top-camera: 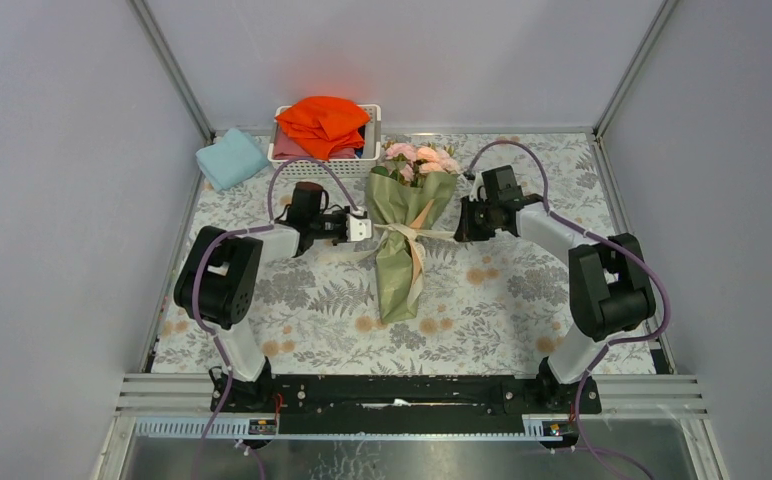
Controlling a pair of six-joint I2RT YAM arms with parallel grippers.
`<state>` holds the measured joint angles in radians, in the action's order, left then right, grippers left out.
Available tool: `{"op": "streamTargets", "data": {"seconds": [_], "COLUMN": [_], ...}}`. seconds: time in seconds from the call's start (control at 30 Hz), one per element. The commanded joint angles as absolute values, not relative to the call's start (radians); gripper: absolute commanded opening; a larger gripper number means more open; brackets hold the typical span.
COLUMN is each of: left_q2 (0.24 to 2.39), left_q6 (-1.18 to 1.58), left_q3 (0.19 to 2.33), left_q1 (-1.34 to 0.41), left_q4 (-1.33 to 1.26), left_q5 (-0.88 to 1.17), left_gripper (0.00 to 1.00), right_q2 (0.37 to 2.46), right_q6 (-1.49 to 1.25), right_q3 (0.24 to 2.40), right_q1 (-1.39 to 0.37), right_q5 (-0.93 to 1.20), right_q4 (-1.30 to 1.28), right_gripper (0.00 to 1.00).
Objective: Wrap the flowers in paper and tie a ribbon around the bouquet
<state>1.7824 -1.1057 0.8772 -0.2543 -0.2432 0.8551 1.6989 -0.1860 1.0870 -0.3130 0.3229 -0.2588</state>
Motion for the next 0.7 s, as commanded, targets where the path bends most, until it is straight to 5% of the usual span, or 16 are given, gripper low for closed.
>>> {"op": "streamTargets", "data": {"seconds": [0.0, 0.67], "left_q2": [1.796, 1.801], "left_q6": [-1.182, -1.284], "left_q3": [0.912, 0.895], "left_q1": [-0.239, -0.182], "left_q4": [-0.215, -0.168], "left_q5": [0.797, 0.751], "left_gripper": [0.00, 0.00], "right_q2": [1.697, 1.779], "right_q6": [-0.206, -0.184], "right_q3": [1.079, 1.088], "right_q1": [-0.257, -0.130], "right_q5": [0.297, 0.229], "right_q4": [-0.265, -0.273], "right_gripper": [0.00, 0.00]}}
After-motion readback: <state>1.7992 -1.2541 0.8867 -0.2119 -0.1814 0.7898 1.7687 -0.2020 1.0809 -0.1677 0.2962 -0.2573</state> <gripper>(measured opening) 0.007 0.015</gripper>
